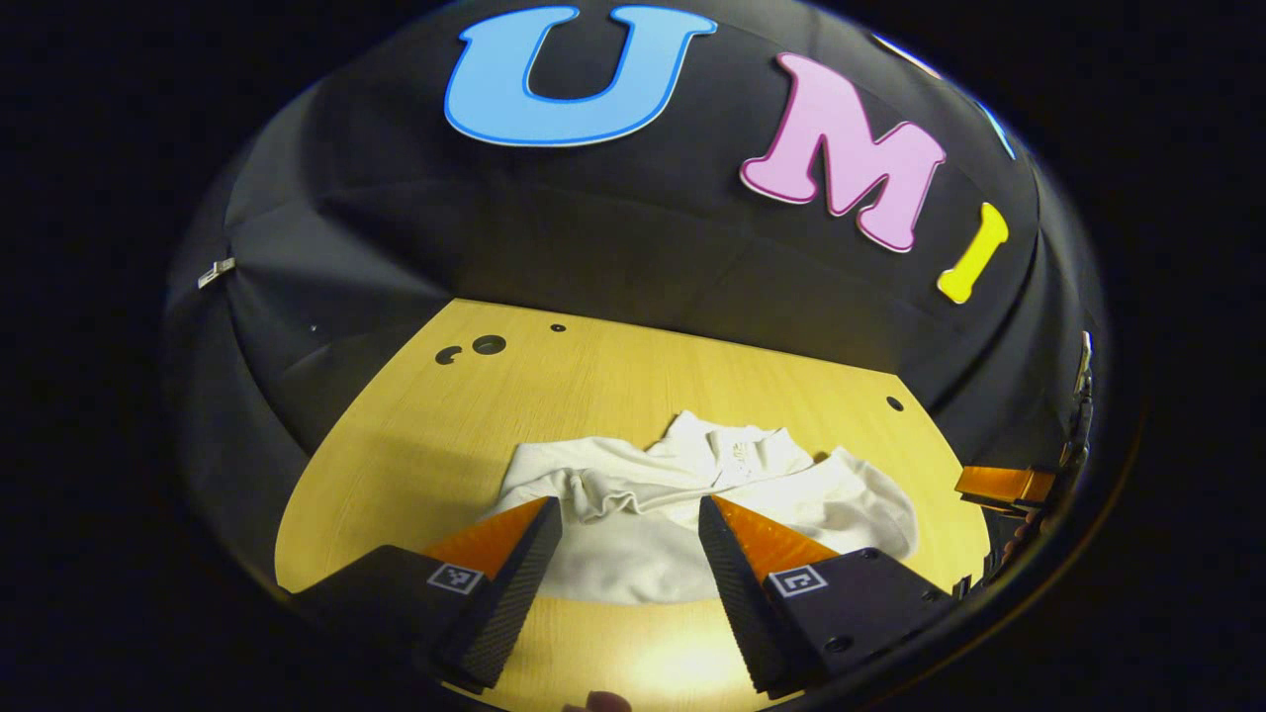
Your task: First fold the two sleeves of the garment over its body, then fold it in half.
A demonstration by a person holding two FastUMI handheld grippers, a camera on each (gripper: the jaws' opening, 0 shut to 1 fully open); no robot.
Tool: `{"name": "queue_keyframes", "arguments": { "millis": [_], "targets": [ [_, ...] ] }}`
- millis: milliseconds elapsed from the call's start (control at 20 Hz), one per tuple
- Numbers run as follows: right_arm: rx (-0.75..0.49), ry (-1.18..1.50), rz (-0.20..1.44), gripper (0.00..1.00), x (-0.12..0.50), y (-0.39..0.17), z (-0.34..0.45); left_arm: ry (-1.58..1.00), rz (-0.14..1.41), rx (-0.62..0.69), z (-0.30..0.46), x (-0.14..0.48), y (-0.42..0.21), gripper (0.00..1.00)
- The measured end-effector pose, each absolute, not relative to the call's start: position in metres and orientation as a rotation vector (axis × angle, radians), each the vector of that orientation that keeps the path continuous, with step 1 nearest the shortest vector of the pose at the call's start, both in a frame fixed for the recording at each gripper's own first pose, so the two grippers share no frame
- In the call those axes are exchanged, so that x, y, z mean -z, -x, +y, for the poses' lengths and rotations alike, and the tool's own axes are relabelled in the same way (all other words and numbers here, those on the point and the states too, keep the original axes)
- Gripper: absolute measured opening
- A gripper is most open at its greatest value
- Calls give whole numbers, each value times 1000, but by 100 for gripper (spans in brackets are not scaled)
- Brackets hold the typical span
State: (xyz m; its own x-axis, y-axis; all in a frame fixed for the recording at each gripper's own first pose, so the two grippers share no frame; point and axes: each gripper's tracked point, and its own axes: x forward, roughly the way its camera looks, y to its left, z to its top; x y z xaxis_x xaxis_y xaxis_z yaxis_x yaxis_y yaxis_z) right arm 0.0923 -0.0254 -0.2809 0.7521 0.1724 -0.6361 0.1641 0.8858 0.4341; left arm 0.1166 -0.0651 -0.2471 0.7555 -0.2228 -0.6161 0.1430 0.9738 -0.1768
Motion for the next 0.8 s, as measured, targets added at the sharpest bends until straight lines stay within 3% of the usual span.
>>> {"name": "queue_keyframes", "arguments": {
  "millis": [800],
  "targets": [
    [-82, -449, 771, 94, 268, -12, 17, 67, 702, 300, -76, 244, -20, 89]
  ]
}}
